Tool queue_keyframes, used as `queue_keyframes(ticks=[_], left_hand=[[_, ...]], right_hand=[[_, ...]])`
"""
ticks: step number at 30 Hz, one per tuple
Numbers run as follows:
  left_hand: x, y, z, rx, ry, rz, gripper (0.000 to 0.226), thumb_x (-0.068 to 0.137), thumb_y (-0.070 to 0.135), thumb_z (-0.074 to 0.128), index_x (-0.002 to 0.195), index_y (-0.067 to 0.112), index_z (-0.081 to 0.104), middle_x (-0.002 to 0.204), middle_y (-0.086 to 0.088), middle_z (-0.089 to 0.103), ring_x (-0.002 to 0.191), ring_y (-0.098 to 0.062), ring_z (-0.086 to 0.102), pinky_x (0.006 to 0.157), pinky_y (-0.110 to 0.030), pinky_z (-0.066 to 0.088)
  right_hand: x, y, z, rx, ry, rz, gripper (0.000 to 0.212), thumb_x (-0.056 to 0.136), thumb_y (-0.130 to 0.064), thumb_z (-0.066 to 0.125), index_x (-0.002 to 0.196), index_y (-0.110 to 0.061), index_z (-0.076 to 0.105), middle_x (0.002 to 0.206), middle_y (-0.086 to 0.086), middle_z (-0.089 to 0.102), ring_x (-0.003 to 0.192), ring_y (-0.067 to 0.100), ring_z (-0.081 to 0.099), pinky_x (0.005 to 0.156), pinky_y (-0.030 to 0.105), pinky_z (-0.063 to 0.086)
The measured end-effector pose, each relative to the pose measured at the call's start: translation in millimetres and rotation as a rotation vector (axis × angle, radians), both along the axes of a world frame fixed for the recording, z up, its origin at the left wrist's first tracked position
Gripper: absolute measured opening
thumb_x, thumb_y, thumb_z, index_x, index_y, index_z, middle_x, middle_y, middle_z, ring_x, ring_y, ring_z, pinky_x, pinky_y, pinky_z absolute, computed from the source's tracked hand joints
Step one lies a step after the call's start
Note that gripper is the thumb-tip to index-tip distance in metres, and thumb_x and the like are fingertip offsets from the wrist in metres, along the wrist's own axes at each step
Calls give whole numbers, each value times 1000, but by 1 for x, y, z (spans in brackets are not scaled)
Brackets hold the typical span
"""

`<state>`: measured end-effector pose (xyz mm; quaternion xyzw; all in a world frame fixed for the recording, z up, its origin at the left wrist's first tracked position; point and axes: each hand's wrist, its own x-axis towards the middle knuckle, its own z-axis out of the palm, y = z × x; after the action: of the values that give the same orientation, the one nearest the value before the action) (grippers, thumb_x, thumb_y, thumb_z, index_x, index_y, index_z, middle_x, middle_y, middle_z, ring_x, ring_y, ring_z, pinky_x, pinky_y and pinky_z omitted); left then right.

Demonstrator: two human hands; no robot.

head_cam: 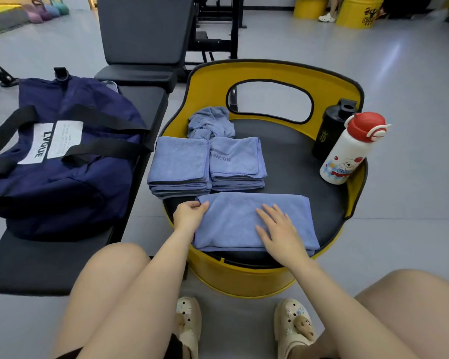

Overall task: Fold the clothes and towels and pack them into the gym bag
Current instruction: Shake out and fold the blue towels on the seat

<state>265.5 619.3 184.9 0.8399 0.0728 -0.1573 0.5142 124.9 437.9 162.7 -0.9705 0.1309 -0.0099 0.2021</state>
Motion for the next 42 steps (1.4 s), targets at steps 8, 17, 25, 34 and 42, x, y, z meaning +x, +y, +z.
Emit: queue_keyframes(ticks=[8,17,25,34,42], left_hand=[[13,-4,-6,-110,86,111,14,89,16,64,75,13,62,87,-7,64,89,-25,57,88,-38,48],[11,1,-5,-60,45,92,26,90,23,64,109,5,66,112,-7,65,108,-24,58,98,-37,46],[-9,0,-5,-21,-65,-26,35,87,7,65,121,11,60,107,-6,66,100,-21,60,83,-31,46],[-34,-11,-2,543,-567,-252,43,93,15,56,135,18,49,127,-6,49,115,-26,44,94,-36,35],[-61,-44,-21,644,-614,-777,54,101,38,18,151,17,20,158,2,18,146,-15,10,118,-36,5]], right_hand=[[1,-2,-13,-168,144,26,95,66,-73,-33,151,-39,-4,159,-16,-11,146,13,-17,115,34,-16],[-19,-7,-12,-166,168,48,94,61,-73,-39,146,-42,-14,151,-22,-20,145,10,-18,111,30,-21],[-13,1,-13,-184,137,-4,100,62,-69,-41,150,-37,-8,154,-18,-19,139,7,-26,113,33,-20],[-13,1,-15,-204,140,-11,99,64,-68,-40,151,-36,-6,159,-13,-11,146,16,-17,113,34,-19],[-6,1,-9,-147,85,-16,81,80,-62,-11,153,-30,5,160,-9,-2,147,14,-11,114,33,-17]])
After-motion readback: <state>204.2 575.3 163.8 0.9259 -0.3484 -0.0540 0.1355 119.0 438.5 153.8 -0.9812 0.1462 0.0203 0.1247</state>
